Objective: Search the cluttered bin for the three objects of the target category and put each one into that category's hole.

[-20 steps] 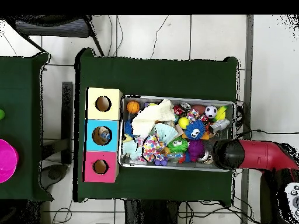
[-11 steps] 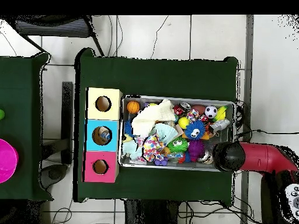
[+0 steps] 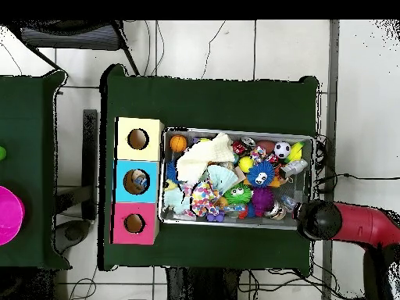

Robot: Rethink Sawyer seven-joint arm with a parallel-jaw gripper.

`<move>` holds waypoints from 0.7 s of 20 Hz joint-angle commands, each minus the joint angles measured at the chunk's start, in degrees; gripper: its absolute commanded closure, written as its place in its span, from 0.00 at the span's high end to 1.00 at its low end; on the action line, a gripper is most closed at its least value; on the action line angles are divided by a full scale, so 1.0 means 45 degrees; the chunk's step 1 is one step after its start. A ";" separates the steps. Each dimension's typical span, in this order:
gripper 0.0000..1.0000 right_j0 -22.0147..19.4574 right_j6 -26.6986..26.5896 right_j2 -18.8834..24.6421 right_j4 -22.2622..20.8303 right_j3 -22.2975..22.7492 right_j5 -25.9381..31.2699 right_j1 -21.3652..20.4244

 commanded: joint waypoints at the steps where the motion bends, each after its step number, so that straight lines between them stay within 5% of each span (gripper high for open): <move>1: 1.00 -0.0318 -0.0839 0.1355 0.0514 0.1193 -0.0835 -0.0142; 14: 1.00 -0.0739 -0.0686 0.1999 0.1343 0.1842 -0.1217 -0.0815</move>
